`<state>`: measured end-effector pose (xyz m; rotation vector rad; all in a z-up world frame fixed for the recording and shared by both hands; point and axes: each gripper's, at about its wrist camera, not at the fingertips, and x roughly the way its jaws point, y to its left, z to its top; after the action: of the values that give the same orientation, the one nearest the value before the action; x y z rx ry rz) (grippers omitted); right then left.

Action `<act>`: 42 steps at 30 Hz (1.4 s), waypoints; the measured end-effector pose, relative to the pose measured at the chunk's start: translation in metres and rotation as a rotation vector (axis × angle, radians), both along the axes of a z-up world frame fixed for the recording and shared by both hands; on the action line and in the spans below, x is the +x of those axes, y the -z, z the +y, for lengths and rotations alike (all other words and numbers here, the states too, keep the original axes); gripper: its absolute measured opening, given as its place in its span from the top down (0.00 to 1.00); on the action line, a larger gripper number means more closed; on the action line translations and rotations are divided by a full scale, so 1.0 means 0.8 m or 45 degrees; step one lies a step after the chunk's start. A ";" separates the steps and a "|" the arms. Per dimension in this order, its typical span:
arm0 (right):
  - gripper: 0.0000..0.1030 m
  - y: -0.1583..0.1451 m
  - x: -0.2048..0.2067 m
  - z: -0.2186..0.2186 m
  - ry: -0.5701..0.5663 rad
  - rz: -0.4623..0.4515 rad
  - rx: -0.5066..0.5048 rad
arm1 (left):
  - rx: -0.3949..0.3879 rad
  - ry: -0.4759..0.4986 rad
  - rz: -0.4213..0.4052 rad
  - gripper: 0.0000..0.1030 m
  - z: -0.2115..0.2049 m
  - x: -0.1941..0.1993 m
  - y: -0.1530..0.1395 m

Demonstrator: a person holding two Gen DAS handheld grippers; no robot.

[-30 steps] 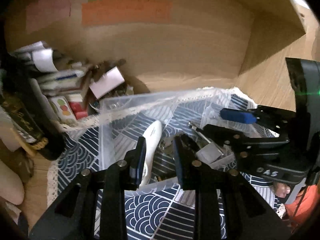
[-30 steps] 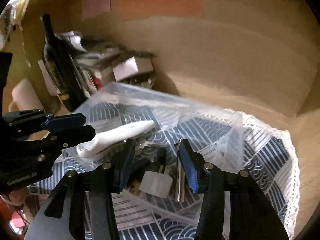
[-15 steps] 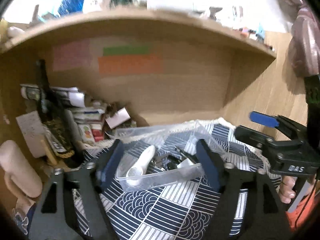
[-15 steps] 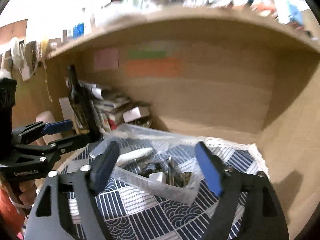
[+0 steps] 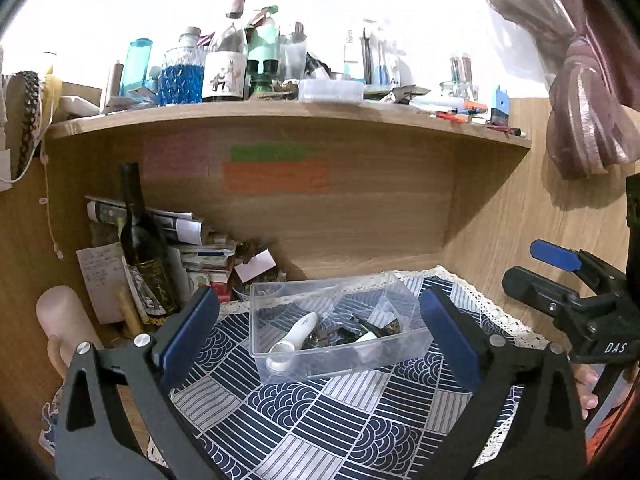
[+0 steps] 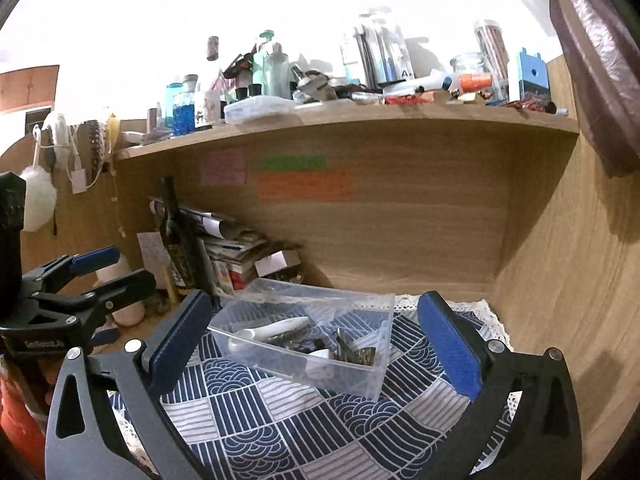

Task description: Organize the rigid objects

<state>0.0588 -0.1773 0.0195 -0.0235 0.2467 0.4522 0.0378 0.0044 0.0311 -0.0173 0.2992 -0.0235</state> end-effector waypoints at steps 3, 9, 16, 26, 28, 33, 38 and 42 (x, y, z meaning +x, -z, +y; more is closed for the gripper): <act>0.00 -0.002 -0.007 -0.001 0.002 -0.017 -0.005 | 0.007 -0.003 -0.010 0.01 -0.002 -0.004 0.000; 0.00 -0.002 -0.013 -0.002 0.001 -0.023 -0.006 | 0.017 -0.003 -0.016 0.00 -0.005 -0.006 0.000; 0.00 0.000 -0.012 -0.001 0.005 -0.017 -0.006 | 0.019 -0.004 -0.012 0.00 -0.006 -0.004 0.002; 0.00 0.000 -0.010 0.000 0.008 -0.010 -0.007 | 0.022 0.000 -0.007 0.00 -0.006 -0.001 0.003; 0.00 0.000 -0.011 0.000 0.009 -0.010 -0.008 | 0.022 0.001 -0.009 0.00 -0.005 -0.001 0.003; 0.00 -0.001 -0.011 0.002 0.008 -0.011 -0.005 | 0.024 0.002 -0.006 0.00 -0.006 0.000 0.004; 0.00 -0.001 -0.010 0.001 0.003 -0.010 -0.005 | 0.025 0.015 -0.022 0.00 -0.007 -0.002 0.003; 0.00 0.001 -0.008 0.003 -0.001 -0.004 -0.008 | 0.025 0.022 -0.030 0.00 -0.008 -0.004 0.002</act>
<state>0.0521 -0.1753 0.0191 -0.0303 0.2447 0.4524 0.0344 -0.0023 0.0291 0.0055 0.2761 -0.0379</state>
